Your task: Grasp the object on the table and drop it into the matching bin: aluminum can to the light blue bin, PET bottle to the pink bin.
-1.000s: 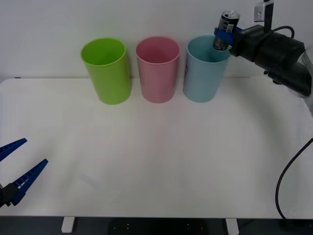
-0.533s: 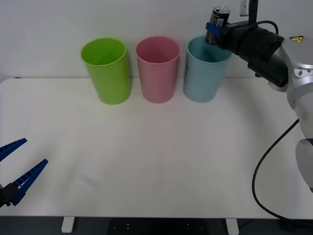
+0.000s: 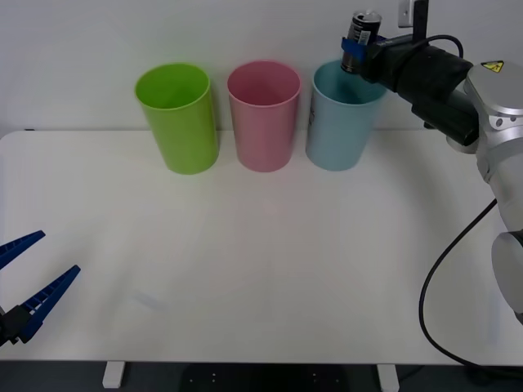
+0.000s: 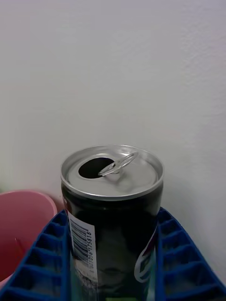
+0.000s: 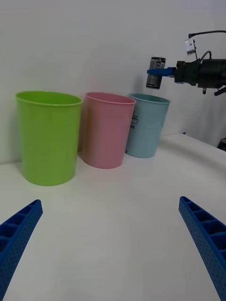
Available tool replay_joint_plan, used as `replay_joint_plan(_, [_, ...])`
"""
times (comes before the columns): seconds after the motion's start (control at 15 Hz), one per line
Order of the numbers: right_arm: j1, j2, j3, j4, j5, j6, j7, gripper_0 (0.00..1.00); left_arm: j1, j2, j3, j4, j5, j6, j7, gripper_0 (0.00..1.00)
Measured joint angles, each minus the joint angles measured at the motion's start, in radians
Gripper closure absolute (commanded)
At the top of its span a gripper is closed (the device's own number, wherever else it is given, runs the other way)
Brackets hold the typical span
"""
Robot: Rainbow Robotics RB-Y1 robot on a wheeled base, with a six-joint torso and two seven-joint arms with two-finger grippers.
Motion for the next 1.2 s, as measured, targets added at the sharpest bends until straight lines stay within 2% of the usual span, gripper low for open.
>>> replay_joint_plan(0.8, [0.003, -0.001, -0.011, -0.003, -0.016, -0.014, 0.036, 0.00, 0.000, 0.000, 0.000, 0.000, 0.000, 0.000, 0.000, 0.00])
replay_joint_plan(1.2, [0.030, -0.024, -0.068, -0.003, -0.020, -0.138, 0.050, 0.00, 0.000, 0.000, 0.000, 0.000, 0.000, 0.000, 0.000, 0.00])
